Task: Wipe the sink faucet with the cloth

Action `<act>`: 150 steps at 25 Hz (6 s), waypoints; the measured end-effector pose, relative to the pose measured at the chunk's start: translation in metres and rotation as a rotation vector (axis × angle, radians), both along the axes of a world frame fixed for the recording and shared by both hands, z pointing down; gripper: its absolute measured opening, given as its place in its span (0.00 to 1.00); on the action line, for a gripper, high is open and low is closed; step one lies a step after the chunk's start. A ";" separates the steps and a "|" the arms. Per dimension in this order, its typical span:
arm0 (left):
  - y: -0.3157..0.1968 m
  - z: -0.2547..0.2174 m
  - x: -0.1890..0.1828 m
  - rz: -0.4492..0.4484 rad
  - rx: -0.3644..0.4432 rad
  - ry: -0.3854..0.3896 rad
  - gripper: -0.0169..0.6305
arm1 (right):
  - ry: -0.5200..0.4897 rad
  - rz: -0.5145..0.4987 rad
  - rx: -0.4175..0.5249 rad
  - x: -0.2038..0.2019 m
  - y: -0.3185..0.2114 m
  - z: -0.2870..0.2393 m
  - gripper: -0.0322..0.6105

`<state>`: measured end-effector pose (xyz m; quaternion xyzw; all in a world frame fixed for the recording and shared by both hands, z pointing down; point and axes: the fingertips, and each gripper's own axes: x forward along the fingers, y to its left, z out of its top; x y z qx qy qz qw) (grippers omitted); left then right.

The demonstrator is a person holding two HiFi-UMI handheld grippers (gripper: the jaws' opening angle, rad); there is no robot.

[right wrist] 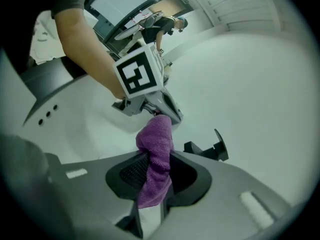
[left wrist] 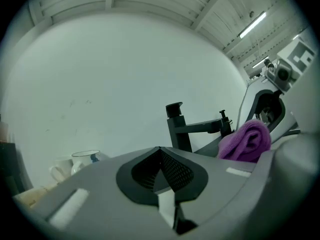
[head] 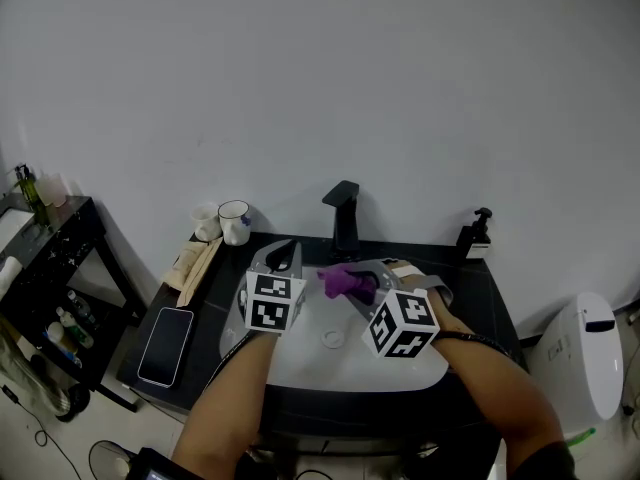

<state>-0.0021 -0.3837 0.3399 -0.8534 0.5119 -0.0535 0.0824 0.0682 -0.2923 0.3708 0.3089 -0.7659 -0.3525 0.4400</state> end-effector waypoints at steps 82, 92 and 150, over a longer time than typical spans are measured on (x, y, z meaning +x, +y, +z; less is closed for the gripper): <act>0.003 0.003 0.021 0.061 0.002 -0.003 0.05 | -0.106 0.343 0.225 0.083 -0.140 -0.076 0.22; 0.002 0.005 0.022 0.060 -0.009 0.008 0.05 | -0.066 0.325 0.208 0.074 -0.153 -0.063 0.22; 0.010 -0.052 -0.072 -0.118 0.100 0.254 0.05 | -1.458 0.519 -0.354 0.000 -0.071 0.008 0.22</act>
